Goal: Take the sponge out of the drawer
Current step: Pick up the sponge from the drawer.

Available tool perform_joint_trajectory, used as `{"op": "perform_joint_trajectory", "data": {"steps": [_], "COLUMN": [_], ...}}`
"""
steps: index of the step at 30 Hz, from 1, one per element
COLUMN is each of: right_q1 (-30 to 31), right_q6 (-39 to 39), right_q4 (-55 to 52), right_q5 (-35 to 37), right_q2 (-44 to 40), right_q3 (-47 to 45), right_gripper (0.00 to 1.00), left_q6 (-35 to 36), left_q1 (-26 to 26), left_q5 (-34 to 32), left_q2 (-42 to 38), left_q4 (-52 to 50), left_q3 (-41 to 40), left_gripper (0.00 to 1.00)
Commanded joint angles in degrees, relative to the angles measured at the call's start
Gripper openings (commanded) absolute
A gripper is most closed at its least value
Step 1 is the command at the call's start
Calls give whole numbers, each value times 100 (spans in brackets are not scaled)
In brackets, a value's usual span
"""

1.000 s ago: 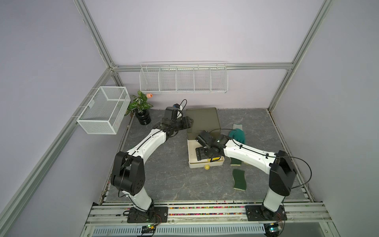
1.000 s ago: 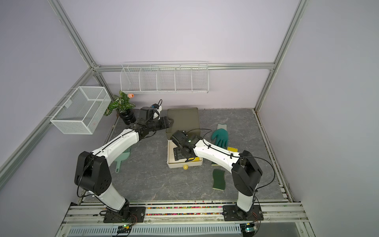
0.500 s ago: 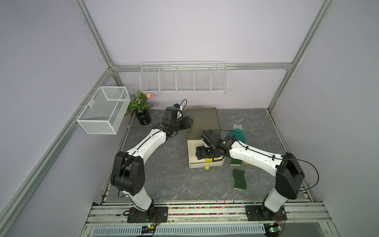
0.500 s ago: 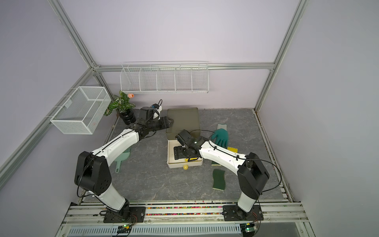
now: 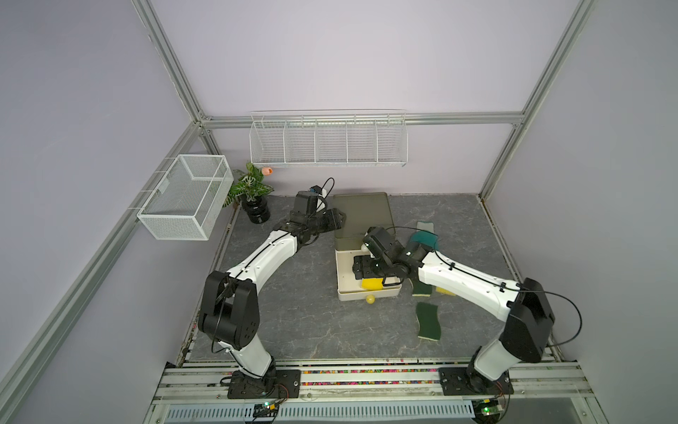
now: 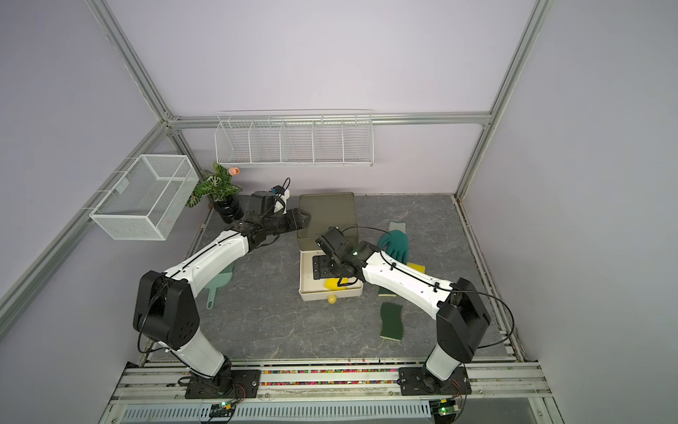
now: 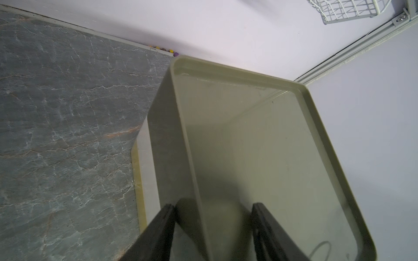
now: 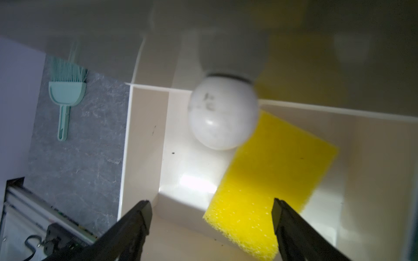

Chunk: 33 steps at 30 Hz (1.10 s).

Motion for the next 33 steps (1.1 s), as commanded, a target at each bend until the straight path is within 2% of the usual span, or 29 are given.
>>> {"op": "perform_joint_trajectory", "data": {"steps": [1, 14, 33], "right_q1": [-23, 21, 196], "right_q6": [378, 1738, 1993], "right_q4": [-548, -245, -600], "right_q5": [751, 1022, 1249], "right_q2": [-10, 186, 1106], "right_q3": [125, -233, 343], "right_gripper": [89, 89, 89], "left_q6": [101, 85, 111], "left_q1": [-141, -143, -134], "left_q5": [402, 426, 411], "left_q2": [303, 312, 299], "left_q4": [-517, -473, -495], "left_q3": [-193, -229, -229], "left_gripper": [57, 58, 58]}}
